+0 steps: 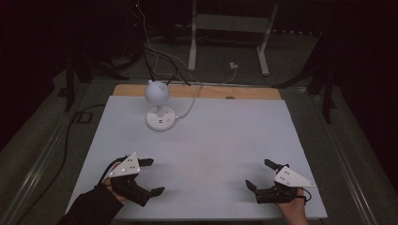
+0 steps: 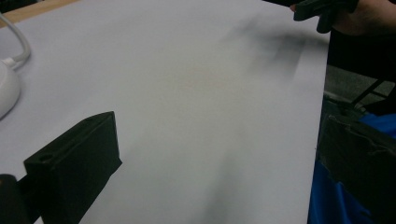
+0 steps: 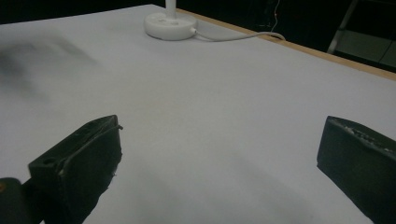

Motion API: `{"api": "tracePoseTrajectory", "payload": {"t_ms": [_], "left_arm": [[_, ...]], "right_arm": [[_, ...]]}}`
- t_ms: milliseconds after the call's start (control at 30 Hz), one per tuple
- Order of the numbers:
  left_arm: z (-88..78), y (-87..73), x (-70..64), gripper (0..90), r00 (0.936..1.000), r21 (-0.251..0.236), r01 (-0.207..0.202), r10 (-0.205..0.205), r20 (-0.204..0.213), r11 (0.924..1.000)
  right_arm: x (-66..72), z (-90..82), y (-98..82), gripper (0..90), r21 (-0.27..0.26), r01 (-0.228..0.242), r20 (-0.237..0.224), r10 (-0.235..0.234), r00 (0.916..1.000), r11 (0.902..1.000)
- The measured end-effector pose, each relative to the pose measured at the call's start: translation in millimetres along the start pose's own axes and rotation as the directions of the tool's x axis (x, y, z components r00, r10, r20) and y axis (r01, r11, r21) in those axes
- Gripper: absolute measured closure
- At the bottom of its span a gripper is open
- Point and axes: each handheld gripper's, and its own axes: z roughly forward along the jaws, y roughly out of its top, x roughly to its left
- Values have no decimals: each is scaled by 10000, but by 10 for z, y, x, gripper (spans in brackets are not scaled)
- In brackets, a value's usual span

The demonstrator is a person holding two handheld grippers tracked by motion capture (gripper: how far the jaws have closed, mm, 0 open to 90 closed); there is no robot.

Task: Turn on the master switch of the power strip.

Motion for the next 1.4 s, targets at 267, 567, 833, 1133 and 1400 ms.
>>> {"api": "tracePoseTrajectory", "payload": {"t_ms": [267, 567, 833, 1133, 1400], "left_arm": [[7, 106, 68, 1, 10000, -26, -25, 25, 41, 10000], [7, 232, 151, 1, 10000, -100, -8, 7, -68, 9999], [49, 302, 231, 1, 9998, -76, 161, -162, -145, 9998], [130, 379, 321, 1, 9974, -214, 340, -353, -634, 9992], [209, 425, 424, 1, 9926, -310, 601, -630, -1042, 9977]], "right_arm": [[2, 2, -1, 0, 4, -3, -18, 3, 10000, 10000], [-4, 1, -2, 0, -25, -8, -34, 8, 10000, 10000], [-5, -9, 1, 0, -88, -39, -10, 39, 10000, 10000], [-3, -6, -1, 0, -60, -46, -44, 46, 10000, 10000], [-9, -10, -2, 0, -72, -72, -9, 72, 10000, 9999]]}}
